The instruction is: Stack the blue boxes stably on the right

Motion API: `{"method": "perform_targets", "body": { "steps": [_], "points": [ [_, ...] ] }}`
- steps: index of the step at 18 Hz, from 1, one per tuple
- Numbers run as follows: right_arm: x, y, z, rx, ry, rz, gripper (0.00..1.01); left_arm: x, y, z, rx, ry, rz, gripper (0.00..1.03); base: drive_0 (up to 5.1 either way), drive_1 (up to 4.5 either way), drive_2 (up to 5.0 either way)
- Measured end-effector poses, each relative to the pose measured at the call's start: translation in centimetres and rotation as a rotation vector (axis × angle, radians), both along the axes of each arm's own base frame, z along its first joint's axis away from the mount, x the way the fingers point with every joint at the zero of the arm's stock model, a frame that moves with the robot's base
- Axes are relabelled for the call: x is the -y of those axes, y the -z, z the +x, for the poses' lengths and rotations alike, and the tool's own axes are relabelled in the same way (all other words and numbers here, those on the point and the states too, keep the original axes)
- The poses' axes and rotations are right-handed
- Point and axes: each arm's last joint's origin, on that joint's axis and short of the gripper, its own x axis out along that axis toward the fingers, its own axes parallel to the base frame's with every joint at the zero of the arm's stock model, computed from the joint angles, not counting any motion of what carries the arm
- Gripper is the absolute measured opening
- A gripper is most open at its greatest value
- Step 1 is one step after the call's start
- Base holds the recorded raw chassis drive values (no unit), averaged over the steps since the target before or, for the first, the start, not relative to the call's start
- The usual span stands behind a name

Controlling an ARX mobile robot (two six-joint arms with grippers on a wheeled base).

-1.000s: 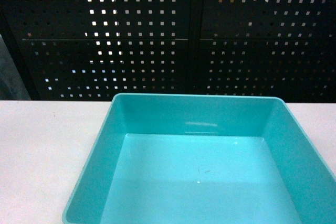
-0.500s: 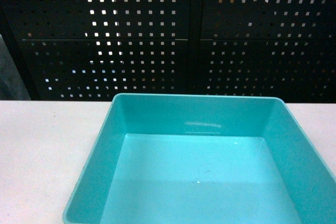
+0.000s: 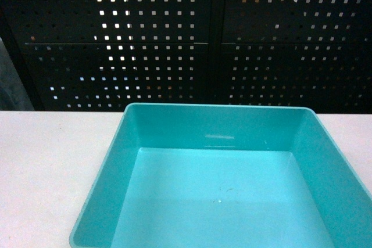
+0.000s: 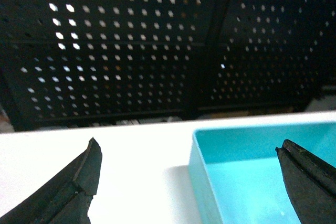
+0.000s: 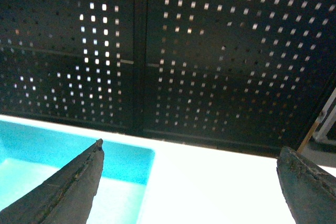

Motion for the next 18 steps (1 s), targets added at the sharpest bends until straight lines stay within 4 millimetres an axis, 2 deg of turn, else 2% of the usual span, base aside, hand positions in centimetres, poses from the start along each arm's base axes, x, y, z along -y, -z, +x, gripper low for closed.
{"method": "perform_targets", "body": {
  "steps": [3, 6, 7, 10, 14, 16, 18],
  "points": [
    [-0.5, 0.2, 1.1, -0.039, -0.003, -0.020, 0.98, 1.0, -0.3, 1.5, -0.045, 0.033, 0.006, 0.98, 0.0, 0.00, 0.0],
    [-1.7, -0.6, 4.3, -0.095, -0.037, -0.059, 0.98, 2.8, -2.8, 6.0, -0.103, 0.072, 0.006, 0.98, 0.0, 0.00, 0.0],
    [-2.0, -1.2, 5.5, -0.093, -0.037, -0.077, 0.98, 3.3, -3.0, 7.1, -0.137, 0.074, 0.012, 0.98, 0.0, 0.00, 0.0],
    [-2.8, -0.5, 7.3, -0.161, -0.060, -0.113, 0.98, 4.6, -1.5, 8.6, -0.225, 0.069, 0.047, 0.98, 0.0, 0.00, 0.0],
    [-3.2, 2.9, 9.1, -0.248, -0.043, -0.180, 0.98, 6.0, 2.1, 10.4, -0.363, 0.079, 0.088, 0.98, 0.0, 0.00, 0.0],
    [-3.3, 4.4, 9.4, -0.276, -0.043, -0.200, 0.98, 6.4, 3.9, 11.0, -0.407, 0.061, 0.112, 0.98, 0.0, 0.00, 0.0],
    [-3.3, 6.0, 9.2, -0.313, -0.044, -0.212, 0.98, 7.0, 4.6, 11.0, -0.425, 0.067, 0.124, 0.98, 0.0, 0.00, 0.0]
  ]
}}
